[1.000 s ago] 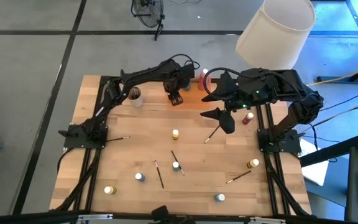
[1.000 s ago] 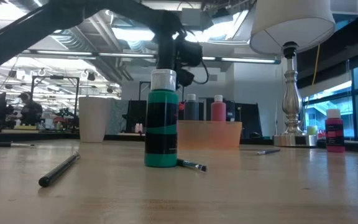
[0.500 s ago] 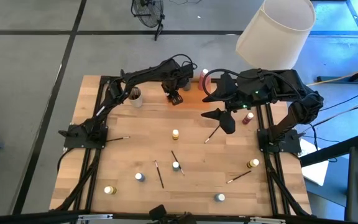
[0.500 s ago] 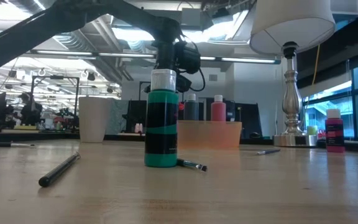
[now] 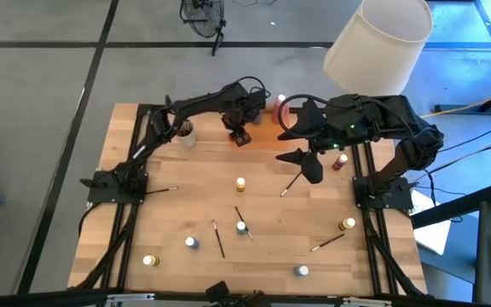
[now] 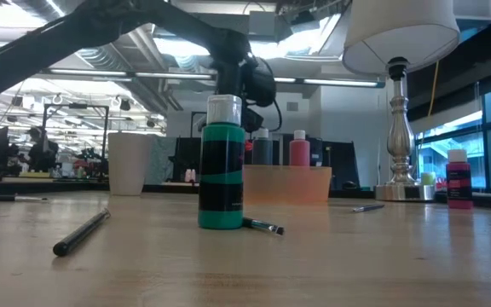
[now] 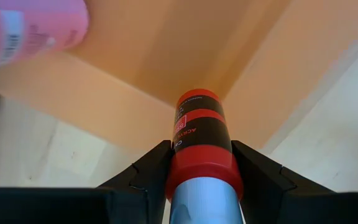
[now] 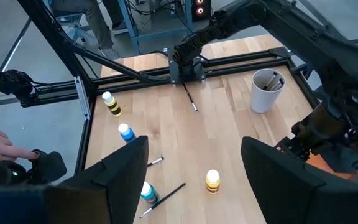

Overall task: Pick & Place Paint Supplies
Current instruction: Put the red paint bottle into the orange bin

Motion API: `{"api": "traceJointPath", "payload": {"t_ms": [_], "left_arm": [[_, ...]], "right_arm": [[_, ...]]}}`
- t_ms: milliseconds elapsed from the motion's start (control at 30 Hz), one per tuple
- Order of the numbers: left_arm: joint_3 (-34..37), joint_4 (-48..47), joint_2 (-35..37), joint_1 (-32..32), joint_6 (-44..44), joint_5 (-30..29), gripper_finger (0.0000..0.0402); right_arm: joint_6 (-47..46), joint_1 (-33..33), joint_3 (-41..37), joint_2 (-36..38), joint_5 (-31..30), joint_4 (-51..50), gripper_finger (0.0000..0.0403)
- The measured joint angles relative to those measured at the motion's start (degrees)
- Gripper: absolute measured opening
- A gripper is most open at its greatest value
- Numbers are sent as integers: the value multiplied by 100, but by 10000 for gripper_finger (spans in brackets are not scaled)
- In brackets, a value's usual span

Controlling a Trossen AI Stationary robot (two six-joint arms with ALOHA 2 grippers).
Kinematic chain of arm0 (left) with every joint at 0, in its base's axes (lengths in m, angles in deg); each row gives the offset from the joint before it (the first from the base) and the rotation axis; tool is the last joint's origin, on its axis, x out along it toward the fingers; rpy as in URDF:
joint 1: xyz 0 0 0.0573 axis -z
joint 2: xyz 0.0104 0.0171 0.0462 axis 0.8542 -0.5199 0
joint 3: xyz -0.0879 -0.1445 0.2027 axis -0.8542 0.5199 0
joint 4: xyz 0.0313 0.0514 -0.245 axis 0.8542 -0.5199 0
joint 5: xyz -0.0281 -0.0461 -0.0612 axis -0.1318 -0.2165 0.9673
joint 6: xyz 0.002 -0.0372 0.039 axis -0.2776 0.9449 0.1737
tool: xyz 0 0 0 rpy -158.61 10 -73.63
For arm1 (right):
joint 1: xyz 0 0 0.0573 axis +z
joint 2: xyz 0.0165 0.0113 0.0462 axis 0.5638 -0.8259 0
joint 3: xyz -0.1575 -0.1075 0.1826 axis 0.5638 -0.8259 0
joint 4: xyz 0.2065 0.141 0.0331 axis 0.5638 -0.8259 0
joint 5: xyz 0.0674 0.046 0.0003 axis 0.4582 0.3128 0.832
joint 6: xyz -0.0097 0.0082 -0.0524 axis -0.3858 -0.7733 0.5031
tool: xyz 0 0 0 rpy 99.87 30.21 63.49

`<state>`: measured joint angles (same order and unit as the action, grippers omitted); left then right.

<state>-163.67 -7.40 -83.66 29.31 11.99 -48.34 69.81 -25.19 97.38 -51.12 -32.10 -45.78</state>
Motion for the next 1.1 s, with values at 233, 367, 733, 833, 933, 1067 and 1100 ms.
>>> {"api": "traceJointPath", "payload": {"t_ms": [233, 367, 733, 833, 933, 1067, 1100], "left_arm": [[-11, 22, -277, 2, -11, -11, 150], [-20, 36, -299, 12, 22, -4, 150], [-15, 65, -305, 44, -195, -2, 151], [-15, 61, -305, 44, -329, 0, 151], [-12, 67, -308, 46, -243, 2, 151], [-11, 50, -310, 48, -452, 28, 152], [-11, 13, -310, 48, -393, 68, 155]], "right_arm": [[-15, 0, 0, 0, 55, 0, 261], [-15, 0, 0, 0, 55, 1, 261], [-15, 0, 0, 0, 53, -22, 262], [-15, 2, 0, 0, 51, -24, 262], [-15, 1, 0, 0, 51, -24, 262], [-15, 0, 0, 0, 35, -24, 262], [-15, 0, 0, 0, 33, -24, 262]]}}
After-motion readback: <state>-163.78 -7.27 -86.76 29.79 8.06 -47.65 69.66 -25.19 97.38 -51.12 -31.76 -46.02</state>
